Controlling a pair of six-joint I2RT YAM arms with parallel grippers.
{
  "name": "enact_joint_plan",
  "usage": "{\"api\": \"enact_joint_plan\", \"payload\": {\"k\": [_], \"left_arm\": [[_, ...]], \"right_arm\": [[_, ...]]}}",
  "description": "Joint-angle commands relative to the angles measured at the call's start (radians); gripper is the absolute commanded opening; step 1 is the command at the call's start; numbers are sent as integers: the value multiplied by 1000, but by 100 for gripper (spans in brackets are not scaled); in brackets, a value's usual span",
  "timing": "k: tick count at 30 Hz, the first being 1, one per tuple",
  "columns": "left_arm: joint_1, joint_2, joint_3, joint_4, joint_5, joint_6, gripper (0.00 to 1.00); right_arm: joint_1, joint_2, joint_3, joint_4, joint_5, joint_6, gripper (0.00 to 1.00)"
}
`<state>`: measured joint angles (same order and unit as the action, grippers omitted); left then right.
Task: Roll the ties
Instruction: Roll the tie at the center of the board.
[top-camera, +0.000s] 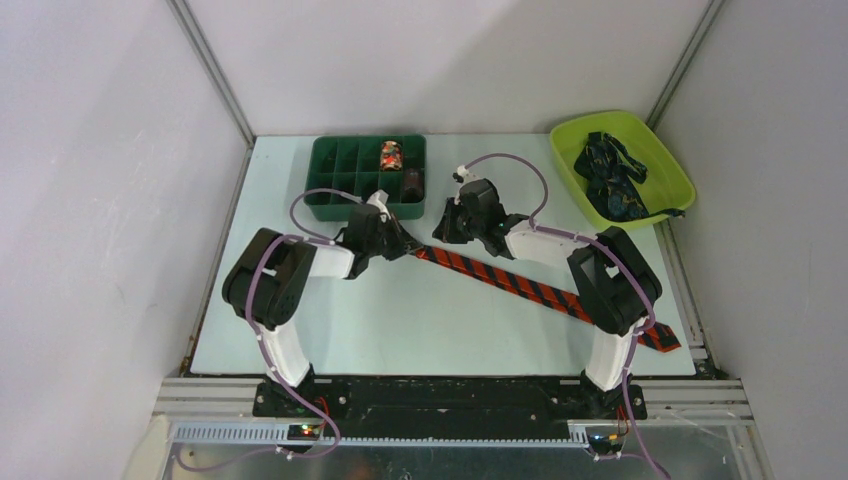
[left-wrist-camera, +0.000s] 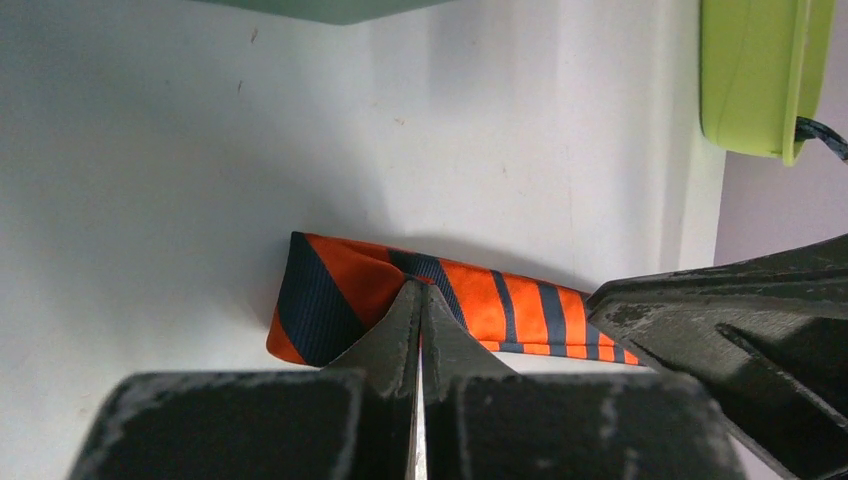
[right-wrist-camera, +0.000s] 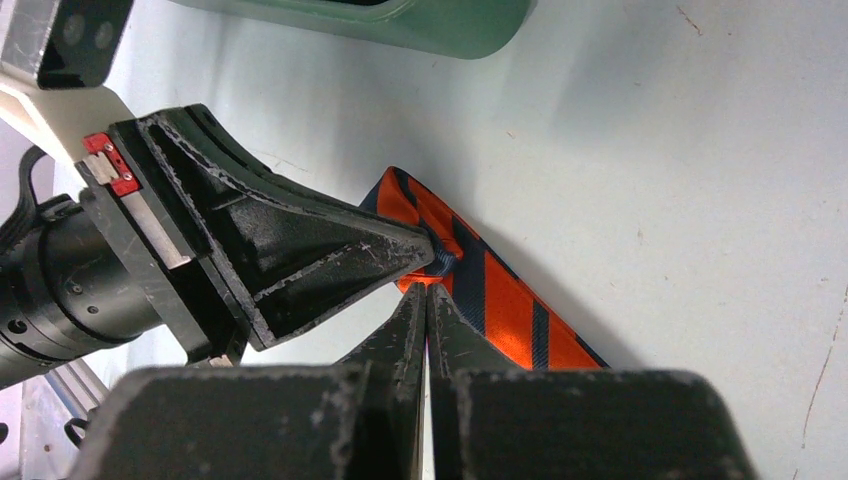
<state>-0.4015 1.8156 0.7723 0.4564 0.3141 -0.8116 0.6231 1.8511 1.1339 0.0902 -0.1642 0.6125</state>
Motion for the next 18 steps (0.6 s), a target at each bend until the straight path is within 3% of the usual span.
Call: {"api": "enact_joint_plan", "payload": {"k": [1, 18], "left_arm": [[-8, 4, -26, 17, -27, 25, 0], [-24, 49, -79, 149, -59, 7, 0]], "right_arm": [[-3, -16, 0, 13, 11, -15, 0], [-3, -13, 1, 8, 10, -16, 0]]}}
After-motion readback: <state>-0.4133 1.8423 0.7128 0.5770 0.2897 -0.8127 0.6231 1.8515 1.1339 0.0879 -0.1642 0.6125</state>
